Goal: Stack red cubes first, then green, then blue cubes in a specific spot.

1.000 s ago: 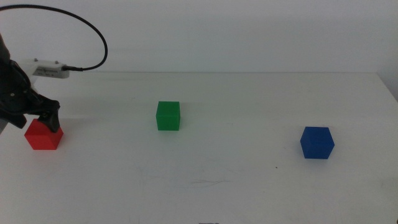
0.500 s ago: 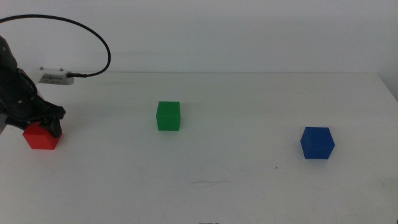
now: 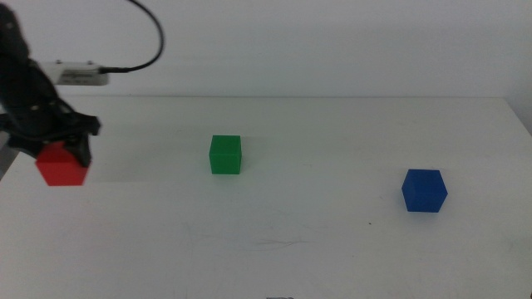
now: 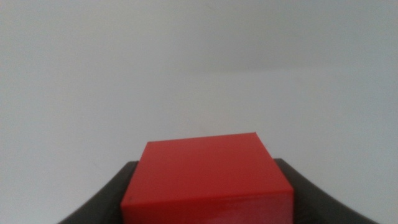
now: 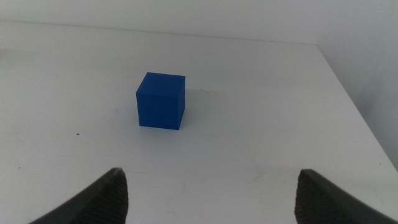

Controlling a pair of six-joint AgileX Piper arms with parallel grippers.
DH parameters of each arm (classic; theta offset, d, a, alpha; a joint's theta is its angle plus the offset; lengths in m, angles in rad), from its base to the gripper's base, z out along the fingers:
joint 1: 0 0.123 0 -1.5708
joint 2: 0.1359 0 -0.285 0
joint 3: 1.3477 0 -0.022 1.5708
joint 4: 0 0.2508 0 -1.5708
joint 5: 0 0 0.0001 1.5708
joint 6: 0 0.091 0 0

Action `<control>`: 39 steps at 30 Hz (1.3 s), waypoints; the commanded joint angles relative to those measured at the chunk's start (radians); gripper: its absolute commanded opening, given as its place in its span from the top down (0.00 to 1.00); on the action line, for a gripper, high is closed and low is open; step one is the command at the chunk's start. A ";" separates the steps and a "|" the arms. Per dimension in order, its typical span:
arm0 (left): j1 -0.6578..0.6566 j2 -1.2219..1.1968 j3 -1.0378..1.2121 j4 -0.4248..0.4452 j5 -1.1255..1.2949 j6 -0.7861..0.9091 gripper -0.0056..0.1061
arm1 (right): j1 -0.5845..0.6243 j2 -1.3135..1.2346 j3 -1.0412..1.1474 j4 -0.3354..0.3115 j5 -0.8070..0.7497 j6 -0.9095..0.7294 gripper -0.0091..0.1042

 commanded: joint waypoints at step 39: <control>-0.805 0.116 -0.167 0.051 -0.077 -0.826 0.81 | -0.007 -0.011 -0.018 -0.016 -0.070 -0.016 0.20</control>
